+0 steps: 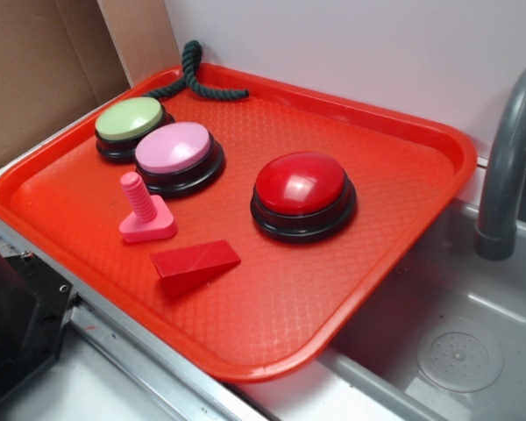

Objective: Push the pink button.

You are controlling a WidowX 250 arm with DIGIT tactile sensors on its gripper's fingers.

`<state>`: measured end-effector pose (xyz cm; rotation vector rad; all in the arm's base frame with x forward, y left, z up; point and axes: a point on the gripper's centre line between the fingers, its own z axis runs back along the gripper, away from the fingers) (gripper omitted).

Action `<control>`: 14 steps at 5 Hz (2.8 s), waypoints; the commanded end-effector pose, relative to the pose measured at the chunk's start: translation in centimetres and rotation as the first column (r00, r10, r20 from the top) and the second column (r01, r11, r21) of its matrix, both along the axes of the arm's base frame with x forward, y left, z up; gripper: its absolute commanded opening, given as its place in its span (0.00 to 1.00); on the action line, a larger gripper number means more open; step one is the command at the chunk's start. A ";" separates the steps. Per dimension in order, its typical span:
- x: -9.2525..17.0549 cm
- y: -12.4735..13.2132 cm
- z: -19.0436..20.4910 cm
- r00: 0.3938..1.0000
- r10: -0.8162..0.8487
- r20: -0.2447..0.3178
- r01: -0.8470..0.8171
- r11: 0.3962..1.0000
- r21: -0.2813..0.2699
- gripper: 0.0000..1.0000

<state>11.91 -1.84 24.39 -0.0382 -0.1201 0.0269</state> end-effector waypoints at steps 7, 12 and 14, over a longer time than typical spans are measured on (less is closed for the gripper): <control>11.3 6.3 -9.3 0.999 -0.035 0.041 0.028 0.986 0.162 1.00; 11.4 6.4 -10.3 0.999 0.043 0.011 -0.044 0.990 0.136 1.00; 12.5 7.1 -14.6 0.837 0.504 -0.213 -0.497 0.863 0.085 1.00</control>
